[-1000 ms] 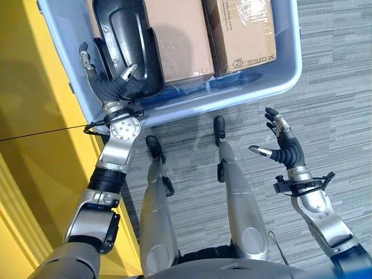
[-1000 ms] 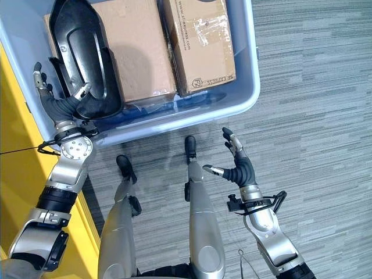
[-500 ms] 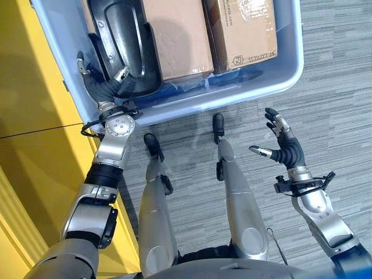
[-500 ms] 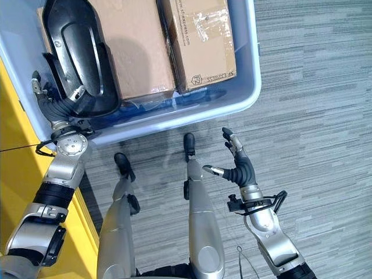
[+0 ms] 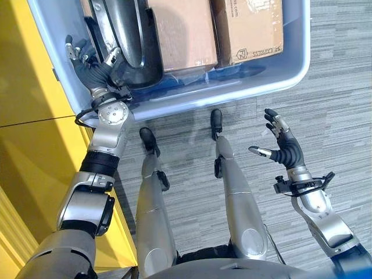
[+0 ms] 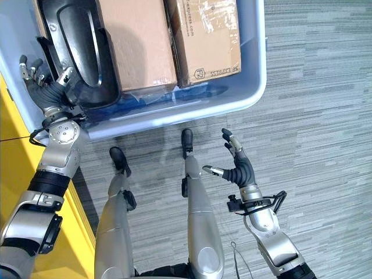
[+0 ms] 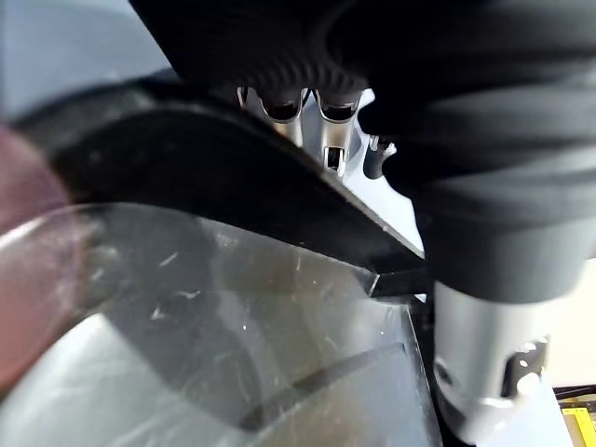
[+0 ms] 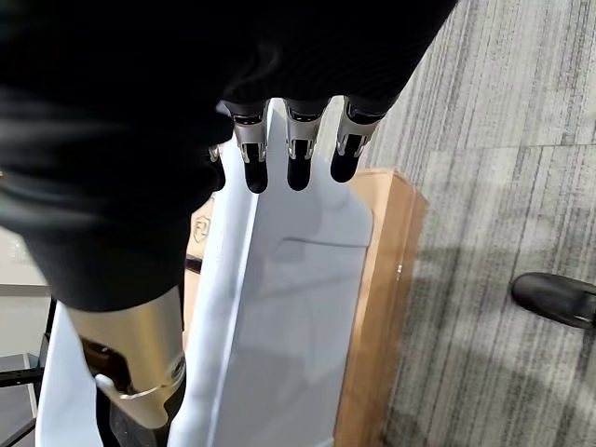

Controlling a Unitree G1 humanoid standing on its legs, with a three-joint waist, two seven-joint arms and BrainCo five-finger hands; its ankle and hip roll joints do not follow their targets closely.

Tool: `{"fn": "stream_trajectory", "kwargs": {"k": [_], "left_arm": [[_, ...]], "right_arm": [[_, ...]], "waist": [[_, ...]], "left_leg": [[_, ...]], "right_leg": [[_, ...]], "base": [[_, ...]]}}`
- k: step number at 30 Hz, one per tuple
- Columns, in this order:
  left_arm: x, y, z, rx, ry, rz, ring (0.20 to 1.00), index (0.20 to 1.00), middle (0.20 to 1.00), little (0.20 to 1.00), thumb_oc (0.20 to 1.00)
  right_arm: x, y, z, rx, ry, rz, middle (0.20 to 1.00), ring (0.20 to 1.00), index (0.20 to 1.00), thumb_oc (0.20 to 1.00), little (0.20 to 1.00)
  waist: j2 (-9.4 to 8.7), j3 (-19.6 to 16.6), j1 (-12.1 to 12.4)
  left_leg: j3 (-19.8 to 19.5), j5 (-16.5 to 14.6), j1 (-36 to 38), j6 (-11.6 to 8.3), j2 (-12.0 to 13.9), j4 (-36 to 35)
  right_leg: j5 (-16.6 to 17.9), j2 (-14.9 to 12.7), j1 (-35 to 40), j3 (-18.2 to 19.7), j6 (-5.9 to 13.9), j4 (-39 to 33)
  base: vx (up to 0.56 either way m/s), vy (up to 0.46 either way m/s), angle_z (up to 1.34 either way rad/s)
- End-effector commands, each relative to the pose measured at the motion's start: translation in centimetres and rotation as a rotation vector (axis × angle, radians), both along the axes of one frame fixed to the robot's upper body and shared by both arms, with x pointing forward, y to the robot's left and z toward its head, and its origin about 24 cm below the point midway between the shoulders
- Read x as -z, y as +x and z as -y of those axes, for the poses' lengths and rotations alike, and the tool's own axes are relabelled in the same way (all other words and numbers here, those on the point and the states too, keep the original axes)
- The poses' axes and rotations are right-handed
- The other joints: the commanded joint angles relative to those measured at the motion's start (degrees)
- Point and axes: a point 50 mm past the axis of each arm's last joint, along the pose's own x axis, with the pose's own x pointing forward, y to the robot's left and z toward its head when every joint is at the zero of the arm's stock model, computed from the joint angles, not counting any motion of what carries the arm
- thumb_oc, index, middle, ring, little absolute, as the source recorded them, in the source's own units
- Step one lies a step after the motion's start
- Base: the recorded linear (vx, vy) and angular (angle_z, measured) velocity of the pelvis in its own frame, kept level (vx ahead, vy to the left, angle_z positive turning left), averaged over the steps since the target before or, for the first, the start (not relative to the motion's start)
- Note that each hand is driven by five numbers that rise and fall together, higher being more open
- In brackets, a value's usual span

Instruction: Move parts from the plastic box to the shelf.

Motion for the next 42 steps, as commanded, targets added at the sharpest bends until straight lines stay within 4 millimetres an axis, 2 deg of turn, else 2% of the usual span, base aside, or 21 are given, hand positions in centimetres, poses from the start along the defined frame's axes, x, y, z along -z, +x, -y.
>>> {"fn": "stream_trajectory", "kwargs": {"k": [1,8,16,17,18,19,30,42], "left_arm": [[-0.2,0.2,-3.9,-0.099,0.044,-0.108,1.000,1.000,1.000,1.000,1.000],[-1.3,2.0,-4.9,-0.096,0.072,-0.233,1.000,1.000,1.000,1.000,1.000],[-2.0,2.6,-6.0,-0.126,0.190,-0.358,1.000,1.000,1.000,1.000,1.000],[-2.4,2.6,-6.2,-0.136,0.219,-0.373,0.849,0.849,0.849,0.849,0.849],[-2.5,2.6,-6.2,-0.134,0.231,-0.375,0.652,0.652,0.652,0.652,0.652],[-2.8,2.7,-6.3,-0.131,0.238,-0.385,0.200,0.200,0.200,0.200,0.200],[-2.8,2.8,-6.7,-0.115,0.250,-0.424,0.200,0.200,0.200,0.200,0.200],[-3.0,2.6,-6.9,-0.120,0.251,-0.391,0.200,0.200,0.200,0.200,0.200]], "right_arm": [[-1.1,-0.3,0.4,-0.029,-0.015,0.043,1.000,1.000,1.000,1.000,1.000],[-0.9,-0.5,0.6,-0.050,-0.028,0.020,1.000,1.000,1.000,1.000,1.000],[-0.8,-0.7,0.9,-0.063,-0.021,0.006,1.000,1.000,1.000,1.000,1.000],[-0.9,-0.7,0.9,-0.070,-0.021,0.003,1.000,1.000,1.000,1.000,1.000],[-0.9,-0.7,1.0,-0.073,-0.019,0.003,1.000,1.000,1.000,1.000,1.000],[-0.7,-0.7,1.0,-0.081,-0.013,-0.007,1.000,1.000,1.000,1.000,1.000],[-0.4,-1.0,0.9,-0.104,0.007,-0.033,1.000,1.000,1.000,1.000,1.000],[-0.1,-1.2,1.0,-0.106,0.002,-0.045,1.000,1.000,1.000,1.000,1.000]], "waist": [[-1.96,-0.6,-1.1],[-1.70,-0.6,-2.1],[-1.50,-0.6,-2.3],[-1.41,-0.6,-2.4],[-1.38,-0.6,-2.4],[-1.32,-0.6,-2.4],[-1.27,-0.6,-2.3],[-0.88,-0.6,-2.0]], "left_leg": [[-5.4,-6.4,-0.5,0.67,-0.6,7.7],[-5.2,-6.7,-1.5,0.78,-0.7,8.3],[-5.2,-6.7,-2.1,0.81,-0.8,8.8],[-5.2,-6.7,-2.2,0.81,-0.8,9.0],[-5.3,-6.8,-2.4,0.80,-0.8,9.2],[-5.3,-6.8,-2.3,0.78,-0.8,9.2],[-5.4,-6.7,-2.7,0.67,-0.9,9.3],[-5.5,-6.9,-2.2,0.58,-1.0,9.6]], "right_leg": [[-7.9,-1.8,2.9,-0.4,3.26,7.6],[-7.6,-1.7,1.8,0.2,3.49,7.8],[-7.5,-1.6,1.2,0.5,3.54,8.1],[-7.5,-1.6,1.1,0.6,3.55,8.2],[-7.5,-1.6,1.0,0.6,3.53,8.3],[-7.4,-1.6,1.0,0.5,3.58,8.2],[-7.3,-1.6,1.0,0.5,3.67,8.2],[-7.6,-1.7,1.5,0.2,3.49,8.7]], "base": [[0.00,0.000,0.00],[0.00,0.004,-0.01],[0.00,0.000,0.00],[0.00,0.000,0.00],[0.00,0.000,0.00],[0.00,0.000,0.00],[0.00,0.000,0.00],[0.00,0.000,0.00]]}}
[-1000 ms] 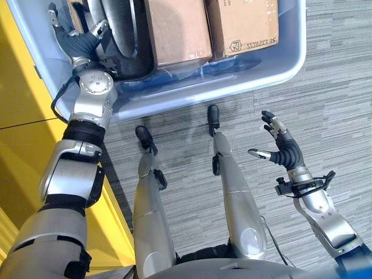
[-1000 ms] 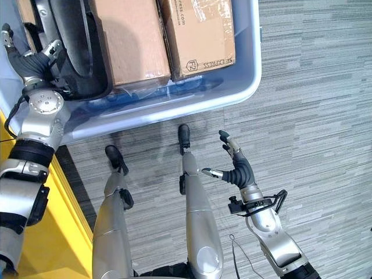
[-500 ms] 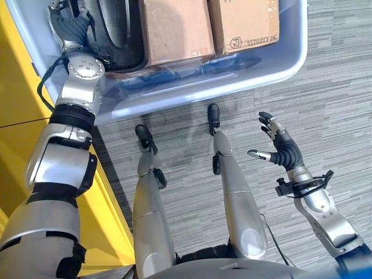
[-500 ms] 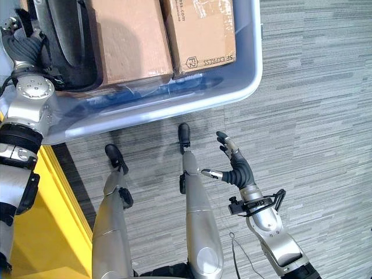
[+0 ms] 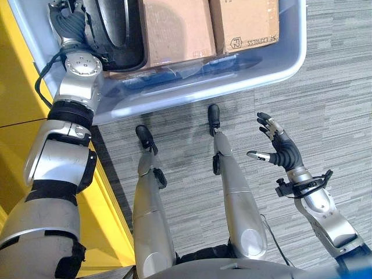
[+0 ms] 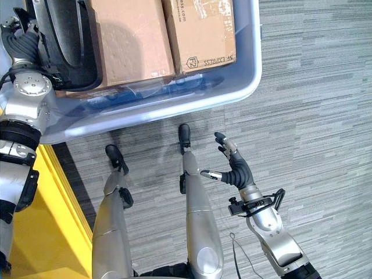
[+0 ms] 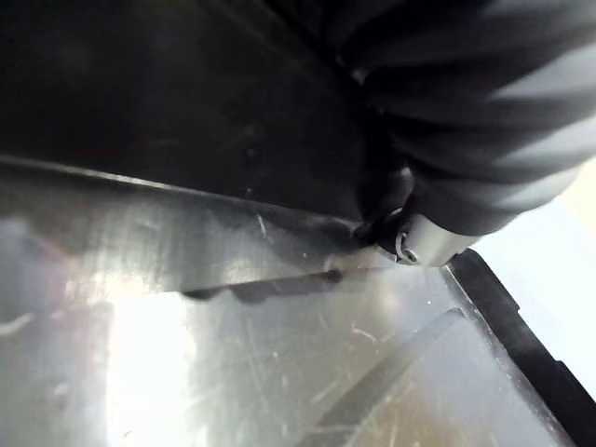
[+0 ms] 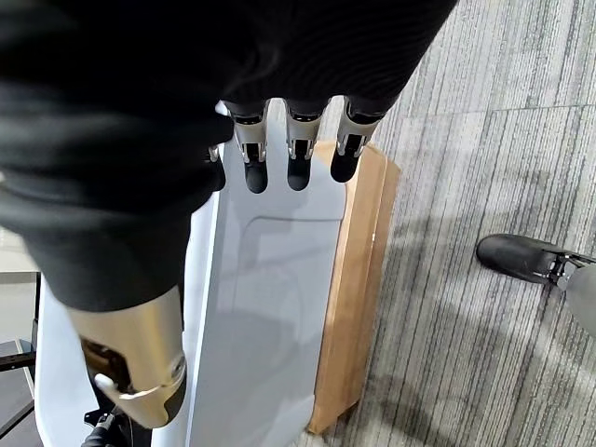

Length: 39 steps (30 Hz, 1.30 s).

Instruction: Move parts from the plastic box to the shelf.

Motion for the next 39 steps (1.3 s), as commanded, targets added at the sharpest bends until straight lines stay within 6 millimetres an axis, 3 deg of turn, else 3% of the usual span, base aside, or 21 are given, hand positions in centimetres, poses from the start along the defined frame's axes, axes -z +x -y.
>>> {"fn": "stream_trajectory", "kwargs": {"k": [1,11,17,22,29,35,39], "left_arm": [[4.1,-0.9,-3.5,-0.093,0.000,-0.176,0.200,0.200,0.200,0.200,0.200],[3.4,-4.0,-4.5,-0.125,0.101,0.002,0.200,0.200,0.200,0.200,0.200],[4.5,-5.9,-5.7,-0.165,0.149,0.007,0.200,0.200,0.200,0.200,0.200],[3.8,-7.1,-5.4,-0.155,0.227,0.057,0.200,0.200,0.200,0.200,0.200],[3.1,-9.0,-3.0,-0.013,0.309,0.170,0.200,0.200,0.200,0.200,0.200],[6.6,-11.2,-0.4,0.197,0.267,0.164,0.200,0.200,0.200,0.200,0.200],[11.2,-13.3,1.8,0.377,0.144,0.076,0.200,0.200,0.200,0.200,0.200]], "right_arm": [[-0.1,-1.0,1.1,0.010,0.001,0.004,1.000,1.000,1.000,1.000,1.000],[-0.4,-0.5,1.2,0.033,-0.033,0.037,1.000,1.000,1.000,1.000,1.000],[-0.2,-0.5,1.3,0.034,-0.064,0.030,1.000,1.000,1.000,1.000,1.000],[0.1,-0.3,1.8,0.062,-0.079,0.021,1.000,1.000,1.000,1.000,1.000],[0.6,-0.3,2.7,0.101,-0.105,-0.009,1.000,1.000,1.000,1.000,1.000],[1.3,-0.6,3.5,0.128,-0.110,-0.045,1.000,1.000,1.000,1.000,1.000],[1.5,-0.7,4.2,0.156,-0.115,-0.060,1.000,1.000,1.000,1.000,1.000]], "waist": [[-0.72,-0.3,-0.1],[1.70,-0.4,2.5],[2.68,-1.5,3.1],[3.79,-2.4,3.4],[5.53,-4.5,4.0],[6.98,-6.7,4.4],[7.89,-9.8,5.1]], "left_leg": [[-5.5,-6.1,1.2,0.44,-1.1,6.0],[-5.3,-5.1,8.5,0.02,-1.8,2.8],[-5.0,-5.2,13.4,0.01,-1.9,1.6],[-4.6,-3.8,17.0,0.34,-2.3,0.8],[-4.4,-4.2,21.8,0.33,-2.4,-0.1],[-4.7,-4.2,27.0,0.28,-2.2,-1.8],[-4.9,-3.5,31.5,0.06,-1.5,-4.7]], "right_leg": [[-8.7,-1.6,4.1,-0.4,3.69,7.7],[-9.0,-2.4,10.4,-1.4,3.68,7.4],[-9.3,-3.1,14.6,-1.5,3.77,7.2],[-8.5,-4.0,18.0,-1.7,3.51,6.8],[-9.3,-4.4,22.4,-1.6,3.53,6.3],[-10.3,-4.5,26.8,-1.8,3.39,5.9],[-11.1,-4.2,30.6,-2.3,3.20,4.7]], "base": [[0.00,0.000,0.00],[0.00,0.000,0.00],[0.00,0.004,0.01],[-0.04,0.007,0.08],[0.02,-0.004,0.03],[0.04,-0.013,0.00],[0.05,-0.026,0.07]]}}
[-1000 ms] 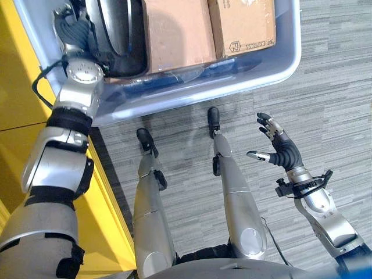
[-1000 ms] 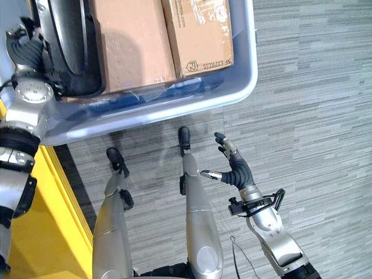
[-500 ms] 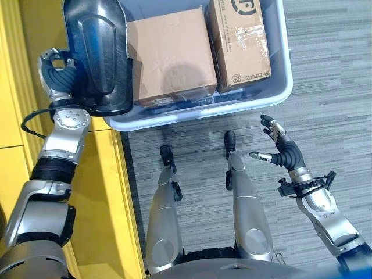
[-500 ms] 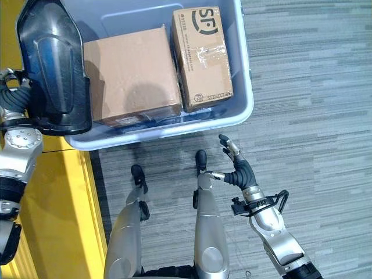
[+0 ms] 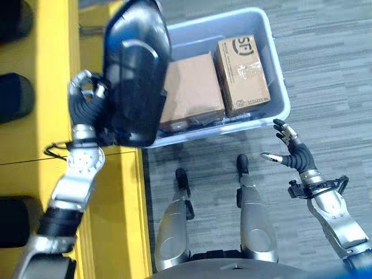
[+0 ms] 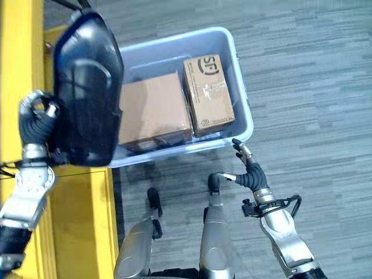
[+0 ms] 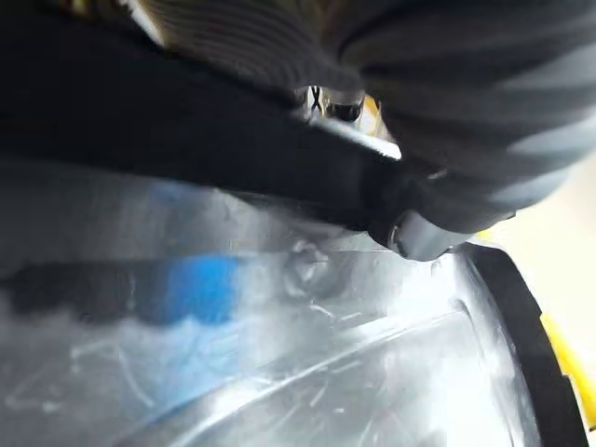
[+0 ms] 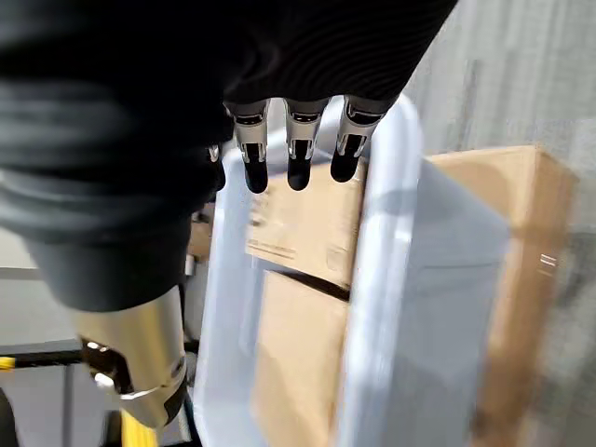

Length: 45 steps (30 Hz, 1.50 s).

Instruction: Move parts from the plastic box to the shelf.

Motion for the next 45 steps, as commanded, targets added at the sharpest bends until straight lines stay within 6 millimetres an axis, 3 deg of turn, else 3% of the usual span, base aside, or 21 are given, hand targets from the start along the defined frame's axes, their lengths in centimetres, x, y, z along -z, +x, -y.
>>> {"fn": "stream_trajectory", "kwargs": {"k": [1,4,10,16,17,18,21,22,23,25,26,27,28,29,30,32,39,41,45], "left_arm": [[-2.2,-0.1,-0.9,0.064,-0.010,0.104,0.200,0.200,0.200,0.200,0.200],[0.8,-2.1,-0.7,0.117,-0.083,-0.019,0.200,0.200,0.200,0.200,0.200],[4.8,-5.5,-1.4,0.118,-0.207,-0.190,0.200,0.200,0.200,0.200,0.200],[9.6,-8.8,-0.2,0.139,-0.435,-0.383,0.200,0.200,0.200,0.200,0.200],[9.6,-8.8,-0.2,0.139,-0.436,-0.383,0.200,0.200,0.200,0.200,0.200],[10.1,-9.2,-0.2,0.130,-0.457,-0.403,0.200,0.200,0.200,0.200,0.200],[10.7,-9.8,-0.4,0.102,-0.482,-0.420,0.200,0.200,0.200,0.200,0.200],[10.6,-9.6,-0.4,0.099,-0.472,-0.417,0.200,0.200,0.200,0.200,0.200],[10.8,-9.4,-0.3,0.102,-0.473,-0.423,0.200,0.200,0.200,0.200,0.200],[11.0,-9.2,0.0,0.105,-0.482,-0.425,0.200,0.200,0.200,0.200,0.200],[11.0,-8.9,0.4,0.126,-0.487,-0.418,0.200,0.200,0.200,0.200,0.200],[11.0,-8.5,0.8,0.145,-0.492,-0.415,0.200,0.200,0.200,0.200,0.200],[11.0,-8.5,0.8,0.145,-0.492,-0.415,0.200,0.200,0.200,0.200,0.200],[11.0,-8.3,1.0,0.158,-0.488,-0.420,0.200,0.200,0.200,0.200,0.200],[10.9,-8.3,1.0,0.160,-0.487,-0.419,0.200,0.200,0.200,0.200,0.200],[11.1,-8.6,1.1,0.158,-0.484,-0.429,0.200,0.200,0.200,0.200,0.200],[10.7,-9.3,0.4,0.135,-0.437,-0.433,0.200,0.200,0.200,0.200,0.200],[10.2,-9.2,0.0,0.119,-0.411,-0.415,0.200,0.200,0.200,0.200,0.200],[9.6,-8.9,-0.2,0.126,-0.368,-0.401,0.200,0.200,0.200,0.200,0.200]], "right_arm": [[0.1,-0.7,-0.1,-0.012,0.002,0.013,1.000,1.000,1.000,1.000,1.000],[0.3,-0.7,0.3,0.003,0.008,0.000,1.000,1.000,1.000,1.000,1.000],[0.3,-1.1,0.8,0.002,0.003,-0.019,1.000,1.000,1.000,1.000,1.000],[0.5,-0.9,0.0,-0.058,0.023,-0.049,1.000,1.000,1.000,1.000,1.000],[0.5,-0.9,0.0,-0.058,0.023,-0.049,1.000,1.000,1.000,1.000,1.000],[0.4,-0.8,-0.3,-0.076,0.025,-0.049,1.000,1.000,1.000,1.000,1.000],[0.0,-0.6,-0.8,-0.117,0.026,-0.039,1.000,1.000,1.000,1.000,1.000],[0.0,-0.4,-0.6,-0.106,0.012,-0.037,1.000,1.000,1.000,1.000,1.000],[0.0,-0.3,-0.4,-0.092,0.002,-0.032,1.000,1.000,1.000,1.000,1.000],[-0.1,-0.4,-0.1,-0.072,-0.025,-0.028,1.000,1.000,1.000,1.000,1.000],[0.1,-0.7,0.4,-0.050,-0.031,-0.032,1.000,1.000,1.000,1.000,1.000],[0.4,-1.0,0.8,-0.022,-0.021,-0.044,1.000,1.000,1.000,1.000,1.000],[0.4,-1.0,0.8,-0.022,-0.021,-0.043,1.000,1.000,1.000,1.000,1.000],[1.0,-1.4,1.0,0.000,0.005,-0.067,1.000,1.000,1.000,1.000,1.000],[1.0,-1.5,1.0,0.002,0.006,-0.066,1.000,1.000,1.000,1.000,1.000],[1.4,-1.9,1.0,0.020,0.049,-0.084,1.000,1.000,1.000,1.000,1.000],[1.9,-2.1,0.6,0.020,0.089,-0.099,1.000,1.000,1.000,1.000,1.000],[1.8,-1.8,0.4,0.020,0.101,-0.093,1.000,1.000,1.000,1.000,1.000],[2.1,-1.6,0.1,0.022,0.097,-0.098,1.000,1.000,1.000,1.000,1.000]], "waist": [[-2.71,-5.3,-0.1],[-2.10,-7.6,0.6],[-1.29,-10.3,2.0],[-0.85,-13.0,3.9],[-0.83,-13.0,3.8],[-0.80,-13.0,4.4],[-0.47,-13.0,6.3],[-0.40,-12.8,7.1],[-0.69,-12.9,7.3],[-1.38,-12.8,7.4],[-2.29,-13.0,7.2],[-2.66,-13.6,5.8],[-2.62,-13.5,5.7],[-2.50,-14.6,4.8],[-2.52,-14.4,4.6],[-2.05,-15.3,3.8],[-2.85,-15.6,5.9],[-3.66,-14.8,6.8],[-4.57,-13.9,7.0]], "left_leg": [[-4.9,-2.5,0.2,-0.76,0.9,3.8],[-5.2,-1.7,3.4,-0.76,1.8,2.1],[-5.3,-1.2,7.5,-0.51,3.4,1.3],[-7.1,1.4,11.2,-0.11,5.2,1.5],[-7.1,1.4,11.3,-0.15,5.3,1.4],[-7.8,2.7,11.7,-0.22,5.7,1.3],[-10.4,11.0,10.7,-1.76,7.6,-0.5],[-11.3,15.9,8.6,-3.04,7.4,-2.9],[-9.4,16.3,7.6,-2.95,6.9,-3.6],[-9.1,12.8,7.8,-2.17,5.3,-2.5],[-8.8,7.4,9.1,-1.03,3.4,1.2],[-6.9,3.5,11.4,-0.43,3.1,4.4],[-7.1,3.2,11.3,-0.43,3.1,4.7],[-6.4,-0.8,15.2,-0.89,2.6,5.4],[-6.2,0.0,14.7,-0.49,2.5,5.5],[-6.5,-4.9,15.5,-0.03,1.2,0.6],[-6.8,-5.7,16.3,1.50,-1.5,-3.8],[-8.3,-6.6,15.1,2.69,-3.7,-3.6],[-10.0,-7.5,13.9,4.17,-6.6,-2.2]], "right_leg": [[-5.2,-1.5,2.4,-0.6,1.81,4.2],[-6.6,-0.6,5.2,-1.5,1.35,4.2],[-9.3,1.0,8.4,-2.3,0.60,5.8],[-14.4,3.0,11.6,-4.3,-1.37,11.2],[-14.5,3.0,11.7,-4.4,-1.40,11.3],[-15.2,3.5,11.9,-4.7,-1.88,12.3],[-17.1,5.6,12.2,-7.6,-3.60,13.2],[-17.4,4.9,12.5,-11.0,-4.22,12.1],[-17.0,4.3,13.5,-12.9,-4.45,10.5],[-15.7,3.2,13.9,-14.2,-4.25,8.9],[-14.1,1.6,15.1,-16.6,-4.08,6.4],[-13.1,0.6,15.5,-19.3,-4.22,5.3],[-13.1,0.6,15.7,-19.5,-4.19,5.3],[-13.8,0.4,16.3,-20.9,-3.73,4.8],[-12.5,0.1,16.2,-21.9,-4.09,4.4],[-11.5,-1.3,17.1,-23.1,-2.08,4.5],[-6.7,-4.3,19.0,-25.0,0.93,1.0],[-4.1,-6.8,19.1,-25.9,2.75,0.6],[-1.2,-9.0,19.3,-25.2,4.17,0.1]], "base": [[0.05,-0.048,0.06],[0.04,-0.061,0.00],[0.01,-0.075,0.06],[0.02,-0.126,0.09],[0.01,-0.159,0.13],[-0.04,-0.181,0.19],[-0.12,-0.217,0.25],[-0.21,-0.201,0.45],[-0.21,-0.177,1.10],[-0.19,-0.135,2.01],[-0.30,-0.121,1.43],[-0.24,-0.087,1.34],[-0.11,-0.009,1.47],[-0.06,0.025,1.73],[-0.02,0.106,1.55],[0.02,0.230,1.34],[-0.01,0.213,0.09],[-0.07,0.322,0.53],[-0.03,0.213,0.46]]}}
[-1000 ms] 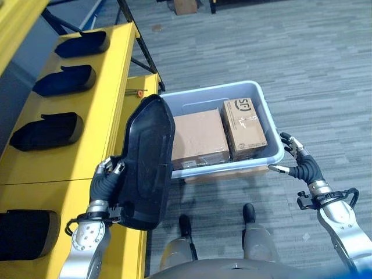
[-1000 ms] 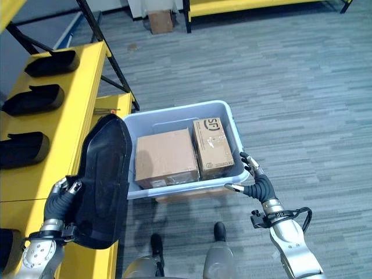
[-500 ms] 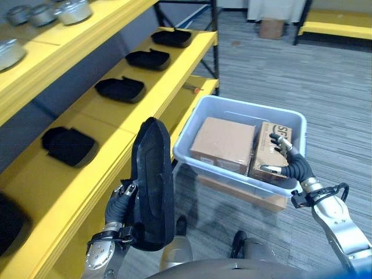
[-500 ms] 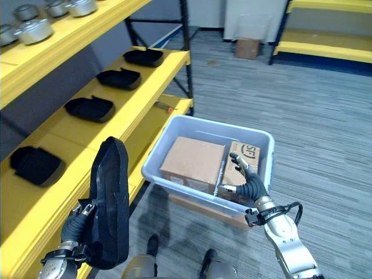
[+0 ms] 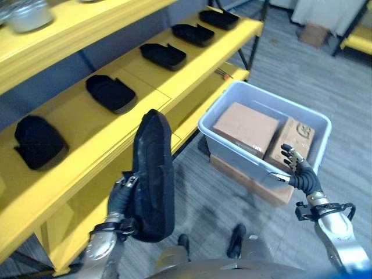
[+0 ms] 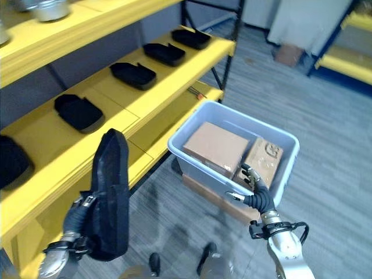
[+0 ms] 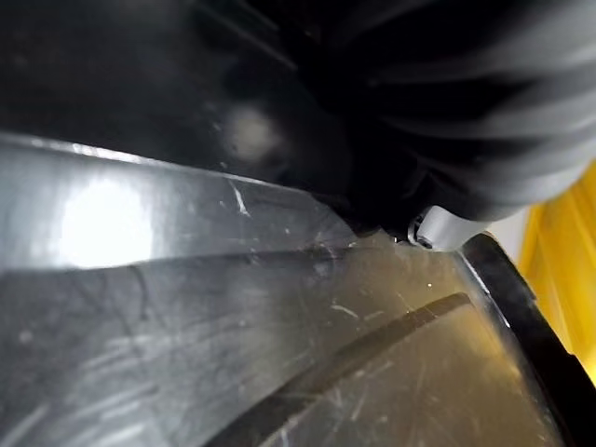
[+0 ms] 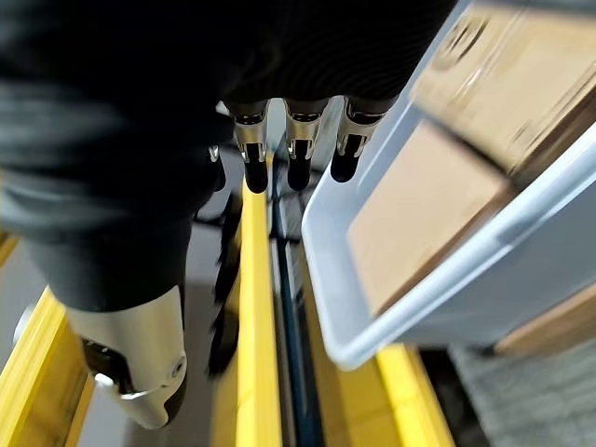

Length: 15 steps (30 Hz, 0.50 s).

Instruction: Move parts from the plastic box to the shelf.

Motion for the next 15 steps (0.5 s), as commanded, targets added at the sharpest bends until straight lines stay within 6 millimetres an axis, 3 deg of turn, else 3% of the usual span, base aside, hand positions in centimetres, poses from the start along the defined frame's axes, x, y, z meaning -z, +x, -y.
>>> {"fn": "stream_trajectory", "kwargs": {"k": [1,2,3,4,5,6,7,8,9,11,15], "left_arm": [[-4.4,1.1,-1.0,0.024,0.129,0.203,0.200,0.200,0.200,0.200,0.200],[-4.6,1.3,-1.0,0.033,0.139,0.211,0.200,0.200,0.200,0.200,0.200],[-4.8,1.4,-1.1,0.040,0.155,0.220,0.200,0.200,0.200,0.200,0.200],[-5.0,1.7,-1.1,0.050,0.175,0.223,0.200,0.200,0.200,0.200,0.200],[-5.0,1.7,-1.1,0.050,0.175,0.224,0.200,0.200,0.200,0.200,0.200],[-4.8,1.8,-0.9,0.080,0.179,0.212,0.200,0.200,0.200,0.200,0.200],[-4.8,1.8,-0.9,0.080,0.179,0.212,0.200,0.200,0.200,0.200,0.200],[-4.5,1.4,-0.9,0.090,0.180,0.191,0.200,0.200,0.200,0.200,0.200],[-4.5,1.4,-0.9,0.090,0.180,0.191,0.200,0.200,0.200,0.200,0.200],[-4.2,0.9,-1.1,0.071,0.181,0.175,0.200,0.200,0.200,0.200,0.200],[-3.9,0.7,-1.0,0.057,0.161,0.174,0.200,0.200,0.200,0.200,0.200]], "right_arm": [[-1.7,1.0,-0.7,-0.030,-0.006,0.105,1.000,1.000,1.000,1.000,1.000],[-1.7,1.1,-0.8,-0.027,-0.002,0.108,1.000,1.000,1.000,1.000,1.000],[-1.6,1.2,-1.1,-0.027,0.011,0.108,1.000,1.000,1.000,1.000,1.000],[-1.3,1.4,-1.5,-0.041,0.020,0.095,1.000,1.000,1.000,1.000,1.000],[-1.3,1.4,-1.5,-0.041,0.021,0.096,1.000,1.000,1.000,1.000,1.000],[-0.9,0.9,-1.6,-0.067,0.028,0.066,1.000,1.000,1.000,1.000,1.000],[-0.9,0.9,-1.6,-0.067,0.028,0.066,1.000,1.000,1.000,1.000,1.000],[-0.5,0.4,-1.5,-0.080,0.045,0.041,1.000,1.000,1.000,1.000,1.000],[-0.5,0.4,-1.5,-0.080,0.045,0.041,1.000,1.000,1.000,1.000,1.000],[-0.2,0.2,-1.7,-0.110,0.066,0.024,1.000,1.000,1.000,1.000,1.000],[-0.3,0.1,-2.0,-0.135,0.065,0.025,1.000,1.000,1.000,1.000,1.000]], "waist": [[0.34,0.1,-1.1],[0.13,0.3,-1.2],[0.07,0.2,-1.6],[-0.05,0.6,-2.8],[-0.10,0.4,-2.6],[-0.49,0.9,-4.7],[-0.47,0.8,-4.6],[-1.59,0.5,-5.2],[-1.59,0.5,-5.2],[-3.21,-0.8,-5.1],[-3.97,-1.2,-4.3]], "left_leg": [[-2.0,-0.3,1.2,-0.04,-1.4,-2.7],[-2.1,0.6,0.6,0.68,-2.2,-2.6],[-2.5,0.7,0.9,1.18,-2.6,-2.9],[-4.3,1.3,1.3,1.91,-3.2,-3.6],[-4.1,1.5,1.0,1.93,-3.2,-3.6],[-7.0,3.2,1.8,2.54,-3.4,-4.9],[-6.9,3.5,1.6,2.50,-3.3,-5.0],[-8.7,4.6,2.2,2.86,-4.4,-6.6],[-8.7,4.6,2.2,2.86,-4.4,-6.6],[-9.6,5.6,2.1,2.91,-6.0,-7.8],[-9.2,5.5,1.9,2.79,-6.4,-7.2]], "right_leg": [[5.8,-4.4,7.6,2.8,5.72,-4.9],[6.6,-5.0,6.7,3.2,5.03,-4.2],[6.4,-4.6,5.9,6.4,4.73,-2.4],[6.0,-0.5,3.3,15.8,3.68,-0.8],[6.2,-0.5,2.9,16.0,3.64,-0.8],[0.4,10.9,0.8,27.8,1.27,0.5],[0.6,11.0,0.6,27.8,1.24,0.4],[-1.1,16.8,0.3,29.5,-0.06,-0.6],[-1.1,16.8,0.3,29.5,-0.06,-0.6],[-0.1,20.8,0.9,28.8,-1.53,-4.7],[0.5,20.2,3.0,29.9,-1.88,-7.6]], "base": [[-0.12,0.361,0.30],[-0.10,0.347,0.40],[-0.05,0.290,0.53],[0.01,0.195,0.87],[0.03,0.228,0.73],[0.01,0.121,0.49],[0.05,0.161,0.15],[0.03,0.042,0.24],[0.04,0.050,0.49],[0.01,0.006,0.47],[0.00,-0.026,0.08]]}}
